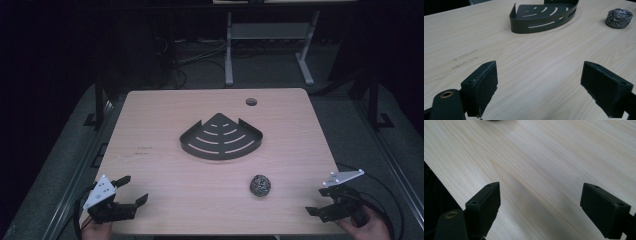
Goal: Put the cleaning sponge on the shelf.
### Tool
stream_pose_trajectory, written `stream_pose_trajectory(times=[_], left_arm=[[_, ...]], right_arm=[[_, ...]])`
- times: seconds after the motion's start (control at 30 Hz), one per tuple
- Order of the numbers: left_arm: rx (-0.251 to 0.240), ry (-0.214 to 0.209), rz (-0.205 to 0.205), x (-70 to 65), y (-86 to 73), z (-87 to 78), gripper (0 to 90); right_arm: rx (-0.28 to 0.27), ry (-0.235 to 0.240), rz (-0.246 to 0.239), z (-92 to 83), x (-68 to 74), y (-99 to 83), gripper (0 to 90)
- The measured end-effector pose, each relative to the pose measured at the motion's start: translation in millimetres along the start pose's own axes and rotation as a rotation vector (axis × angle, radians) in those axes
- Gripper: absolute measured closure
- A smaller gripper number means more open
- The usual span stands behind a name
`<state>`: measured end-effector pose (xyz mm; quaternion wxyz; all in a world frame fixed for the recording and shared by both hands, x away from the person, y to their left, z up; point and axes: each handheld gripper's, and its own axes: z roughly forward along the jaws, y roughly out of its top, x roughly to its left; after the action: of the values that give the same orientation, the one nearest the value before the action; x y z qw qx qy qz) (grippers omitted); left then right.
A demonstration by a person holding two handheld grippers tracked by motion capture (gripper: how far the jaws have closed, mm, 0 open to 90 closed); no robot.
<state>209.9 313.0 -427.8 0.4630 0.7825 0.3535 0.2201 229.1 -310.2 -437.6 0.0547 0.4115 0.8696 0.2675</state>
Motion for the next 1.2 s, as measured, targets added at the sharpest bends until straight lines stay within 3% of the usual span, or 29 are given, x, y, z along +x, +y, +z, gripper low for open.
stream_pose_trajectory(times=[1.2], left_arm=[[-0.001, -0.001, -0.001, 0.0, 0.0, 1.6, 13.3]], right_arm=[[0.035, 0.045, -0.144, 14.7, 21.8, 50.0, 15.4]])
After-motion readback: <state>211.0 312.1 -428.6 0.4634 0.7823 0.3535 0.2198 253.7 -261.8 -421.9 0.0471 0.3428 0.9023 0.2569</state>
